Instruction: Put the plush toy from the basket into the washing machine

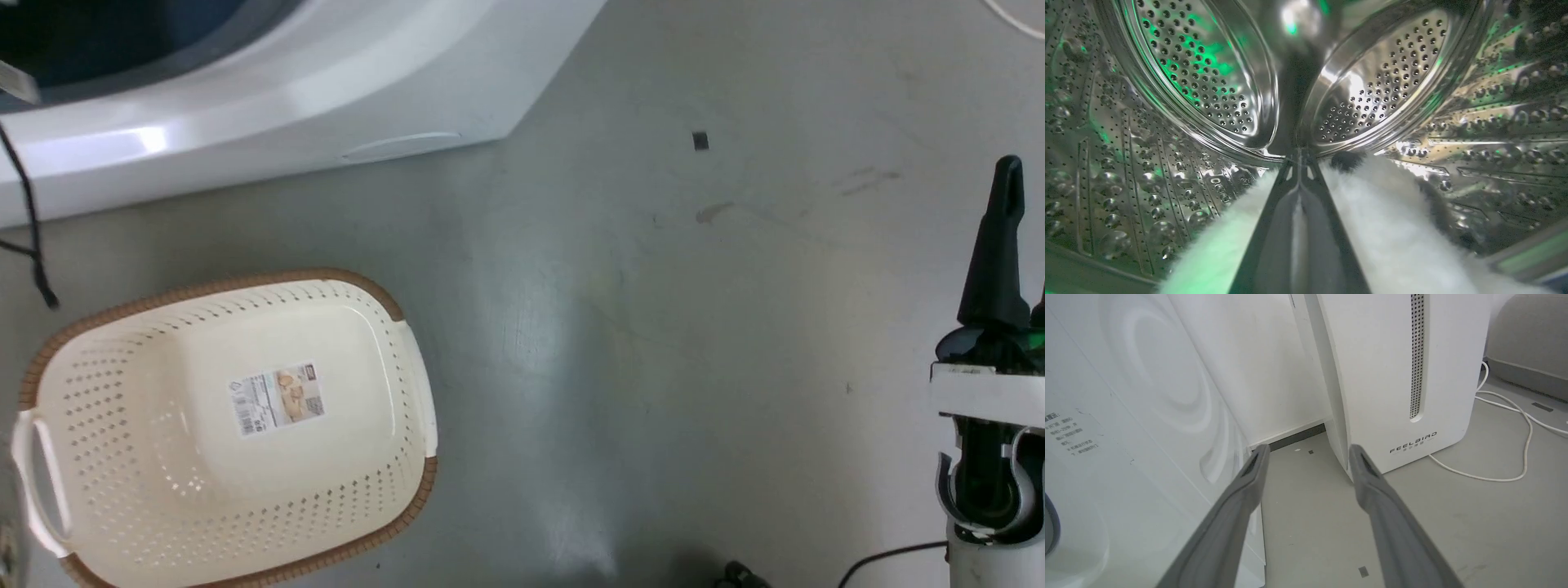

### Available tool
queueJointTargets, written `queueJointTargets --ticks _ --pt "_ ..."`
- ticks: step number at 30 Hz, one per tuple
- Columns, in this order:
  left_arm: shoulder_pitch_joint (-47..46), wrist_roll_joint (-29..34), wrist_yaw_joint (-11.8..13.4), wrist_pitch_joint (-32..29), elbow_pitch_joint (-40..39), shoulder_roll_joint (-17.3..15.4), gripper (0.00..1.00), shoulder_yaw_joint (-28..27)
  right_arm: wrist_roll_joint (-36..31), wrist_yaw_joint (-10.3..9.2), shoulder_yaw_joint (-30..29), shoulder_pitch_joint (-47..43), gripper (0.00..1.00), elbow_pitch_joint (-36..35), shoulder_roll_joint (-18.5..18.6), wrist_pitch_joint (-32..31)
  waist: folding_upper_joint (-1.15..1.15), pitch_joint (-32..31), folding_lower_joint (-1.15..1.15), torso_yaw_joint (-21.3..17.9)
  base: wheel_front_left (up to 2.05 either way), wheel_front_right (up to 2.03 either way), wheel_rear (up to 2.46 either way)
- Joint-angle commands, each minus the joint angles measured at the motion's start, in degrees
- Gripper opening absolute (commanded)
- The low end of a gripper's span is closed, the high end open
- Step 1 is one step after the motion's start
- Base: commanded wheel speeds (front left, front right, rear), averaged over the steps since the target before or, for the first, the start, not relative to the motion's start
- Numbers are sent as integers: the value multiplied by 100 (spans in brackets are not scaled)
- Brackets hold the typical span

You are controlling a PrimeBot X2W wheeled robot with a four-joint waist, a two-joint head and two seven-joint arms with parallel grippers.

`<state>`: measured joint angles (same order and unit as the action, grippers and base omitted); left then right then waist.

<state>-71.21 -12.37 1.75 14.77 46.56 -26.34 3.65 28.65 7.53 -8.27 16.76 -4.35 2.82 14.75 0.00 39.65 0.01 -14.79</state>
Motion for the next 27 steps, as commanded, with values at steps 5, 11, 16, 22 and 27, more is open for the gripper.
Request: queueJointTargets --ticks 5,11,16,22,27 --pt "-566 65 -66 23 302 -120 0 -10 71 -4 48 159 100 -39 6 25 0 381 -1 -113 0 0 0" --pt "-1220 240 -61 23 544 -197 0 138 97 -4 82 238 100 -49 6 25 0 596 -1 -153 0 0 0" --pt "-1688 340 -69 23 727 -243 0 243 123 -4 119 289 100 -63 6 25 0 712 -1 -185 0 0 0" --pt "-1977 418 -89 23 939 -235 45 362 139 -4 180 316 100 -47 6 25 0 778 -1 -197 0 0 0" --pt "-1951 459 -96 23 1040 -239 100 431 152 -4 203 329 100 -10 6 25 0 752 -1 -192 0 0 0"
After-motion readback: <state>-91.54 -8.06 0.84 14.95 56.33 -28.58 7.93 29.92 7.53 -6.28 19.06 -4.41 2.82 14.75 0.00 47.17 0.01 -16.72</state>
